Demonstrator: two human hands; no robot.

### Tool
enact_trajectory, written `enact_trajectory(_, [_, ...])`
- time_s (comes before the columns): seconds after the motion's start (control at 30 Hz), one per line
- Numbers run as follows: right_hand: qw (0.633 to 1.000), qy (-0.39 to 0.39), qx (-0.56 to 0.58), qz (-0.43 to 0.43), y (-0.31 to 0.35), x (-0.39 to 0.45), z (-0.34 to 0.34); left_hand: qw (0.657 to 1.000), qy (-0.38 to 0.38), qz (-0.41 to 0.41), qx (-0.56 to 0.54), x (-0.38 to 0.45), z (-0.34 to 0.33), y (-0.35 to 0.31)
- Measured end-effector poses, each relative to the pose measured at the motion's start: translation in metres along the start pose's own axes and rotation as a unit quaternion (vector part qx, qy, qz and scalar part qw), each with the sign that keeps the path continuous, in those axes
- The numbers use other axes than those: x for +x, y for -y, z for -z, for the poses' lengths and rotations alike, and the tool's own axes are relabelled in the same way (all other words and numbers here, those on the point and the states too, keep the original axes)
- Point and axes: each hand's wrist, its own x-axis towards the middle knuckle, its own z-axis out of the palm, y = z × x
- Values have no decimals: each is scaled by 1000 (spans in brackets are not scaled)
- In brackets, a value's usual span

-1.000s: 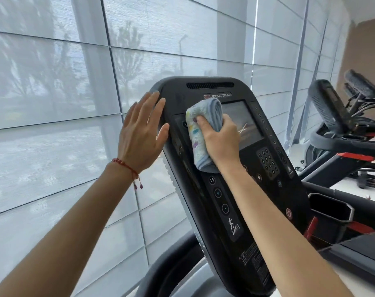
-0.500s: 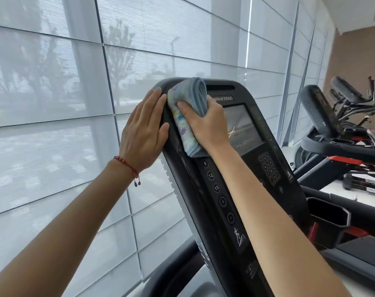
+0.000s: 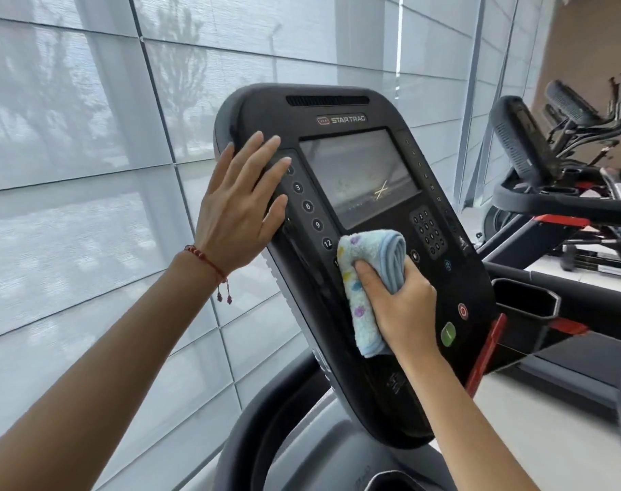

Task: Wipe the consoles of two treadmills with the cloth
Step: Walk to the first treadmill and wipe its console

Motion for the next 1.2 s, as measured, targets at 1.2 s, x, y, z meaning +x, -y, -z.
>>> enact_trajectory(1.2, [994,-71,-74,-23,-62,136,32,996,47,-70,31,-19,-10,-49])
